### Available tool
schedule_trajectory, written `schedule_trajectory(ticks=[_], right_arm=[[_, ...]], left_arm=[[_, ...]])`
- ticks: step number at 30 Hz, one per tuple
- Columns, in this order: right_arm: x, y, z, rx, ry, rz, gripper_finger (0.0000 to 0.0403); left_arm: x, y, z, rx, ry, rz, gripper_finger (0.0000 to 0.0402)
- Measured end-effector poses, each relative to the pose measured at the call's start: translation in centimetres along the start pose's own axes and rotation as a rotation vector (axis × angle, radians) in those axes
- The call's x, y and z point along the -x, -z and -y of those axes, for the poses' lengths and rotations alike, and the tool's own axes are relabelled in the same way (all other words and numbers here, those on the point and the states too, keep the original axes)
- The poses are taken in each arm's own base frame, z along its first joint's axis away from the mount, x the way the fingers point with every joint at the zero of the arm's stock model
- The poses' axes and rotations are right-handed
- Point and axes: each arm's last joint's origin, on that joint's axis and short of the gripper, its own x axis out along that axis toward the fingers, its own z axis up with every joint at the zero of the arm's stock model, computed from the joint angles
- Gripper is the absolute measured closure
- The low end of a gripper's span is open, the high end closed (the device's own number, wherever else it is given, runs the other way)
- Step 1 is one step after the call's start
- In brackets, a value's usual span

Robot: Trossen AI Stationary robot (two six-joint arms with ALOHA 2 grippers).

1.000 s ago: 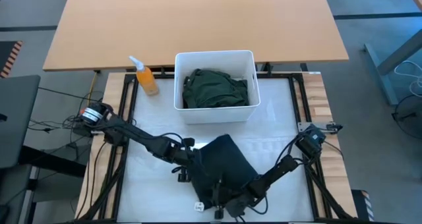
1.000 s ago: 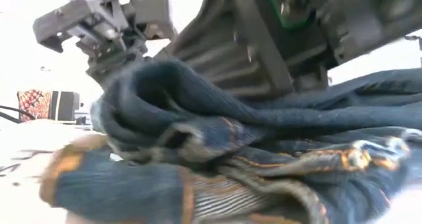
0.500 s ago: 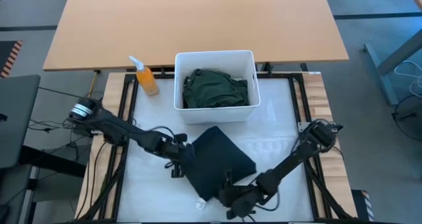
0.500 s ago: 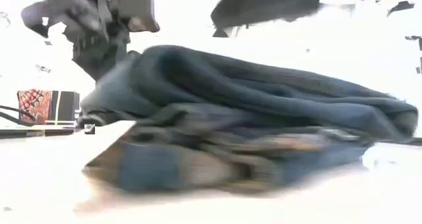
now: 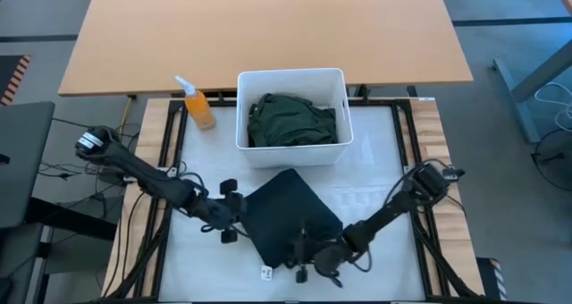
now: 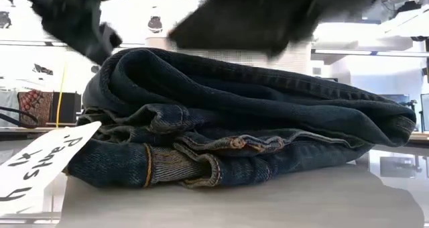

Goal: Fold laundry
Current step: Move the folded dark blue jeans to the top right of the table

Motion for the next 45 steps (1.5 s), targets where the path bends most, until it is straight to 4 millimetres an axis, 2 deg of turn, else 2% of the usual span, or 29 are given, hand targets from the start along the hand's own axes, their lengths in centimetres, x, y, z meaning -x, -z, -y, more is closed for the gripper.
schedule_trajectory(ticks=[5,8,10,15,20,23,26,28,33,36,40,45], right_arm=[[-1.3,2.3,0.0,-0.067,-0.072,-0.087,0.0281],[-0.9,2.8,-0.4,-0.081,-0.127,-0.158,0.0281],[-0.3,2.7,-0.6,-0.08,-0.136,-0.199,0.0281],[2.0,1.2,-0.4,-0.026,-0.15,-0.284,0.0281],[4.6,-2.5,0.7,-0.035,-0.112,-0.24,0.0281],[5.6,-5.2,1.8,-0.18,0.053,-0.086,0.0281],[5.0,-6.2,2.4,-0.348,0.145,0.027,0.0281],[3.7,-5.3,2.2,-0.394,0.133,0.041,0.0281],[-0.3,-0.5,0.9,-0.492,0.05,0.011,0.0281],[-1.3,1.8,0.6,-0.478,0.073,-0.04,0.0281],[-1.0,3.7,0.8,-0.405,0.114,-0.201,0.0281],[1.3,4.9,1.3,-0.227,0.134,-0.476,0.0281]], left_arm=[[-2.4,5.6,-1.1,0.2,0.044,0.056,0.0401],[-2.7,7.8,-1.5,0.306,0.141,0.176,0.0401],[-2.6,8.5,-1.6,0.348,0.202,0.246,0.0401],[-2.8,9.5,-1.2,0.378,0.277,0.272,0.0401],[-3.7,9.8,-0.1,0.364,0.349,0.181,0.0401],[-4.0,9.1,1.1,0.298,0.416,0.165,0.0401],[-4.0,7.9,2.4,0.209,0.48,0.182,0.0401],[-3.9,7.0,3.2,0.152,0.536,0.188,0.0401],[-3.5,5.4,4.6,0.073,0.599,0.206,0.0401],[-3.4,5.1,5.0,0.051,0.617,0.163,0.0401],[-3.4,5.7,5.4,0.041,0.658,0.019,0.0401],[-3.0,6.2,6.1,0.015,0.656,0.017,0.0401]])
